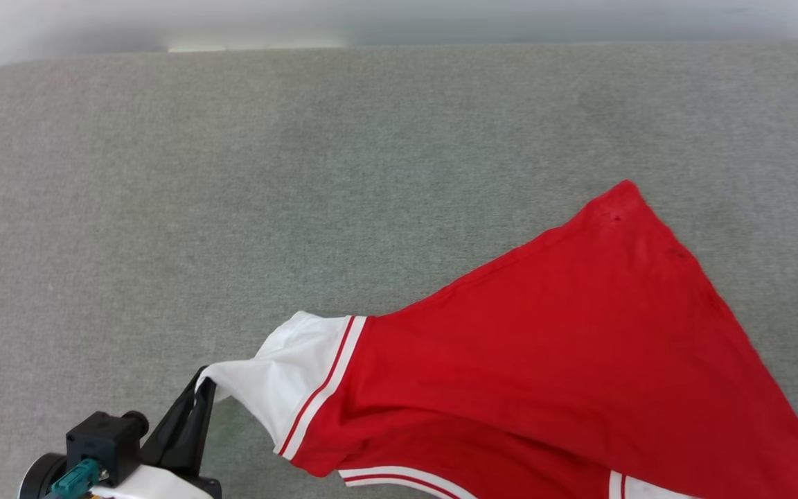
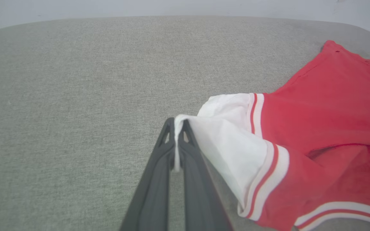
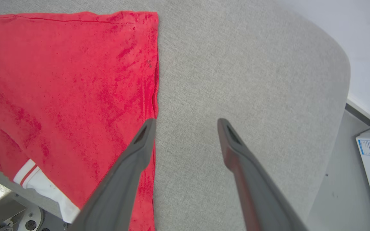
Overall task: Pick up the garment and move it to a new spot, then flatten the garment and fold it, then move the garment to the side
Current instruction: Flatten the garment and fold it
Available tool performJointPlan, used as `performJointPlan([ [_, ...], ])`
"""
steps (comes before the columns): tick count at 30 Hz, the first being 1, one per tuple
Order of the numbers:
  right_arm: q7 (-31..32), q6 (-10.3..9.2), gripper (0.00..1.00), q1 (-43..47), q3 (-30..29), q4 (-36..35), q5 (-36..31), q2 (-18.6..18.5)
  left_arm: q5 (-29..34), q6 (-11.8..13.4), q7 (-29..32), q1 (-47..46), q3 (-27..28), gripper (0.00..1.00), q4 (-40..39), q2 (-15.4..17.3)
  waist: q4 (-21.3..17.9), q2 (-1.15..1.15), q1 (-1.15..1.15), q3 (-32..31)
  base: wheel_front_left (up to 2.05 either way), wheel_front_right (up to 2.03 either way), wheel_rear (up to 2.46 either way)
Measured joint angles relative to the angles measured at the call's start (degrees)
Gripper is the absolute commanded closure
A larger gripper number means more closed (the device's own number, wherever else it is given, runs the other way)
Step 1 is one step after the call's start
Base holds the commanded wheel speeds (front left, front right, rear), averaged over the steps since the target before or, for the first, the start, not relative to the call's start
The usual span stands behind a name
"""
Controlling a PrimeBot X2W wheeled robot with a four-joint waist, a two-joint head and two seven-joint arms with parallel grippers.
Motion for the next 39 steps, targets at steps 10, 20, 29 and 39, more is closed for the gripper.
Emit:
performJointPlan([
  [10,17.48,0.0,0.0,-19.51,7.82,-1.6,-4.61,3.76,2.91,-1.01,0.49,-4.97,-2.44,1.0,-0.43,-1.99,3.88,0.0,0.01,4.24,0.0,0.0,0.0],
  [20,28.75,0.0,0.0,-38.45,20.03,12.89,-7.64,13.58,4.5,-2.5,0.65,-9.92,-3.99,1.0,-0.11,-4.8,8.5,0.0,0.01,10.61,0.0,0.0,0.0],
  [29,26.87,-0.02,0.0,-41.39,27.48,20.42,-7.76,16.13,5.38,-3.02,0.22,-11.89,-4.76,1.0,1.26,-6.94,10.9,0.0,0.01,14.51,0.0,0.0,0.0],
  [39,13.44,-0.01,1.0,-41.73,30.75,23.59,-4.77,17.19,5.43,-3.54,-0.19,-12.0,-4.41,1.0,3.57,-6.77,9.29,0.0,0.01,10.94,0.0,0.0,0.0],
])
